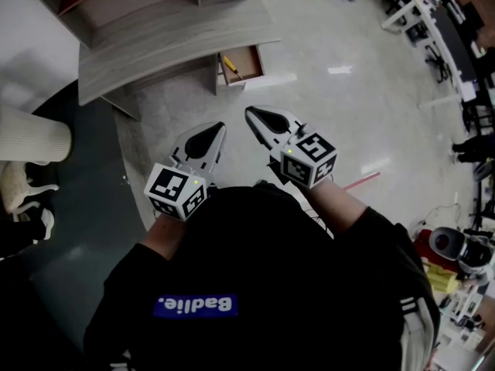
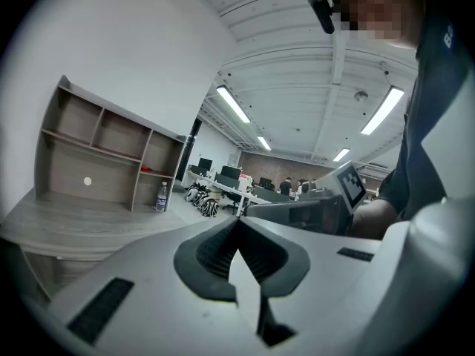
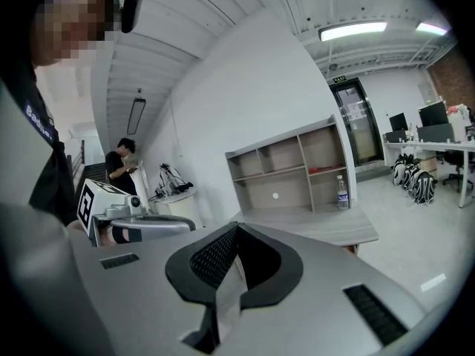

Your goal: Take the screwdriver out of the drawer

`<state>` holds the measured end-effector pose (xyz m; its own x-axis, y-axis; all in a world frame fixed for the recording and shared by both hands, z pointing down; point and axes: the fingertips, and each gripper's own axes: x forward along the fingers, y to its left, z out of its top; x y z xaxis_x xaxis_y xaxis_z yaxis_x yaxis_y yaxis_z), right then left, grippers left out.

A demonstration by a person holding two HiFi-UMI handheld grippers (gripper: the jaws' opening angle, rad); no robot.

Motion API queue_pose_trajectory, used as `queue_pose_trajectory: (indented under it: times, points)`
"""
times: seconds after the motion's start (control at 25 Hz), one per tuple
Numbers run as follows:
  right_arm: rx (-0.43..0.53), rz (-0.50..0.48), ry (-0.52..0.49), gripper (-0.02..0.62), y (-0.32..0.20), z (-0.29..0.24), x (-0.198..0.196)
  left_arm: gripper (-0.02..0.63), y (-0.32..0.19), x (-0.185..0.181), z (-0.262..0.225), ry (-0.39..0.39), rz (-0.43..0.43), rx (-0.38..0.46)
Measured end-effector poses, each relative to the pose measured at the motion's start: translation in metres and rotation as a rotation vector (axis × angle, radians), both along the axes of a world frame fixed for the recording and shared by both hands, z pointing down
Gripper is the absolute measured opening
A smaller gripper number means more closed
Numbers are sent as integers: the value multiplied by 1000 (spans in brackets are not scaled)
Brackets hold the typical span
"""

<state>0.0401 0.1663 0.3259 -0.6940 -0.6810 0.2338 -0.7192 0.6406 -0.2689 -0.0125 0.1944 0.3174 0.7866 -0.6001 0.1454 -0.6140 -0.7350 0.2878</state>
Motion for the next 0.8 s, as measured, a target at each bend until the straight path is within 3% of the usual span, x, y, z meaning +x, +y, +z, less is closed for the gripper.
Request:
queue_pose_trajectory:
  times: [0.36,0.8]
  points:
    - [-18,33,1,29,-23,16,-9,2,-18,-15,10,-6,15,-22]
    - [-58,-14,24,29,-107,56,26,2,-98,10,19,-19,-63,-47]
